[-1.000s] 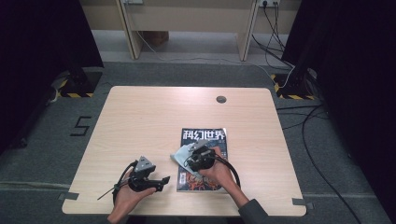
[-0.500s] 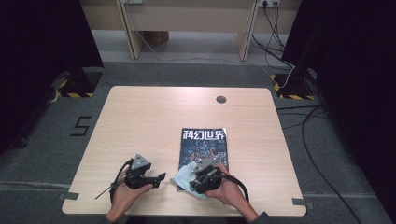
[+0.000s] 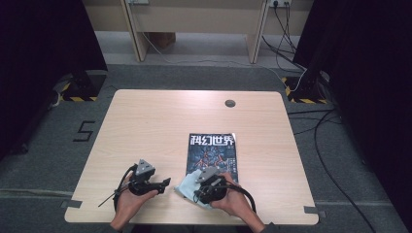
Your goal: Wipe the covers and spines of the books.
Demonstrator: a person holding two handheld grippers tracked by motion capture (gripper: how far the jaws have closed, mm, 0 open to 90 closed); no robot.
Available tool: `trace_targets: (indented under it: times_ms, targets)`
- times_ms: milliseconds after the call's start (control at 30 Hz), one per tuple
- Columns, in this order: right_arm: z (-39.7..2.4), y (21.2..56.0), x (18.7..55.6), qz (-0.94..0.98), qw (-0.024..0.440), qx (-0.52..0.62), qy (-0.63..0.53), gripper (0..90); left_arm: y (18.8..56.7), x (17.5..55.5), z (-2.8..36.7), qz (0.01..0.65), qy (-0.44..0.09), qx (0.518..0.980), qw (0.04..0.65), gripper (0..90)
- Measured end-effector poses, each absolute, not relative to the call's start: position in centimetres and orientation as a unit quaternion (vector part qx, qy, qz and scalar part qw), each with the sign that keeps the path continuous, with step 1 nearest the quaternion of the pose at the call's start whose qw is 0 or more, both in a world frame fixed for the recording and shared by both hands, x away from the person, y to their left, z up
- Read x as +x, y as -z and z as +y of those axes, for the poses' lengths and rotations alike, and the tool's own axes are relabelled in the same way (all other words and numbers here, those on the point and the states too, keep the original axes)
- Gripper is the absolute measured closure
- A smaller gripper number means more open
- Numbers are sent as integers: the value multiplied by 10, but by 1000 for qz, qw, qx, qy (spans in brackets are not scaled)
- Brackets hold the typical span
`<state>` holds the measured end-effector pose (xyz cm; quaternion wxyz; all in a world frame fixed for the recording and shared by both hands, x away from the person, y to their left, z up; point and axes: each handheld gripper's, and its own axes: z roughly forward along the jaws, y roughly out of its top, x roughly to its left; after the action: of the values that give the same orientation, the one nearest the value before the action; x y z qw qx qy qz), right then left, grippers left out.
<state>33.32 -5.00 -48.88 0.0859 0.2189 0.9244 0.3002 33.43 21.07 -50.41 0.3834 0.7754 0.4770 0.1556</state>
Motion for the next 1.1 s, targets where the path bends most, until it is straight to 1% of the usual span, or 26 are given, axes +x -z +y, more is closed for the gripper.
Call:
trace_targets:
  times_ms: [100,200,333,400,500,567,633,700,867,1033,1100]
  targets:
    - [-48,488,332,926,80,217,-297,550,504,334,211,479,-156,774,383,254]
    - [-55,488,338,923,62,228,-303,540,505,333,209,476,-156,776,383,254]
    - [-75,485,348,920,72,258,-287,535,505,332,206,471,-154,779,383,254]
    - [-90,486,353,913,89,281,-284,535,505,331,205,469,-154,778,389,254]
    - [-117,485,358,901,102,314,-282,535,504,329,202,466,-150,778,395,253]
    - [-134,485,360,892,113,335,-284,535,505,327,197,462,-143,778,402,252]
    - [-144,486,357,886,113,345,-289,535,505,323,189,454,-137,782,405,250]
    - [-147,486,351,887,114,342,-290,535,506,320,180,445,-135,785,410,250]
    - [-138,485,336,900,105,312,-285,535,508,315,162,425,-127,796,412,250]
    - [-139,486,340,899,99,316,-286,534,513,316,155,417,-128,806,399,251]
    - [-141,487,345,896,104,319,-291,535,515,316,154,417,-131,809,394,246]
